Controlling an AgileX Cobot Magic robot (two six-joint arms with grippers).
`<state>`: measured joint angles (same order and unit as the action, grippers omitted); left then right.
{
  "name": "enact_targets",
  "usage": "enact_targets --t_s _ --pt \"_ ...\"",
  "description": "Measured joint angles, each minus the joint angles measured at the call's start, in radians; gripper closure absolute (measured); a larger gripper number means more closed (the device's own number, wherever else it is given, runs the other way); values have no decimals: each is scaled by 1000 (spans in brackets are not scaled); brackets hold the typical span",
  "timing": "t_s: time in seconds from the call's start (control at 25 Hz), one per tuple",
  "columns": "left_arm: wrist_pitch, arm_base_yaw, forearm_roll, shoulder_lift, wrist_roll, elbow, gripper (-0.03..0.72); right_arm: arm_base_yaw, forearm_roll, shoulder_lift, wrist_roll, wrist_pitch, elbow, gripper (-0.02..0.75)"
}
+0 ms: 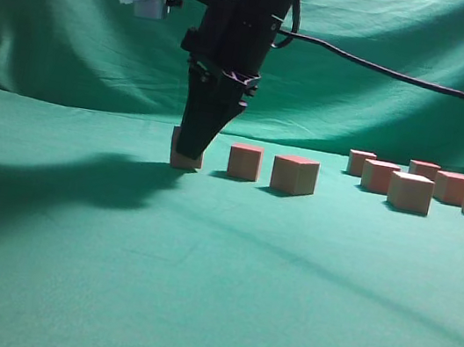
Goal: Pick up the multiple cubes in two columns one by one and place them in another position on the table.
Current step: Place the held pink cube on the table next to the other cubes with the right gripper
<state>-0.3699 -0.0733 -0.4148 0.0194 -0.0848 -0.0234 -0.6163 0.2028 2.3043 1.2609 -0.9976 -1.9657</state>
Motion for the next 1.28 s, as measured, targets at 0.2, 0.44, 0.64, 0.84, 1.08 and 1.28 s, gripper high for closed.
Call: enact_targets --t_s 0.2,0.44,0.64,0.84,1.08,1.28 --pt "0 0 0 0 0 0 688 0 -6 1 -9 -2 -4 477" --pt "0 0 0 0 0 0 688 0 -17 1 -14 -2 -6 477" --pt "0 0 0 0 0 0 688 0 -19 1 -14 -14 -6 477" --pt "0 0 0 0 0 0 688 0 -19 9 -15 -22 -6 477" --pt "0 0 0 0 0 0 688 0 -19 9 -15 -20 -6 477" --pt "0 0 0 0 0 0 688 0 -19 13 -15 -1 -6 370"
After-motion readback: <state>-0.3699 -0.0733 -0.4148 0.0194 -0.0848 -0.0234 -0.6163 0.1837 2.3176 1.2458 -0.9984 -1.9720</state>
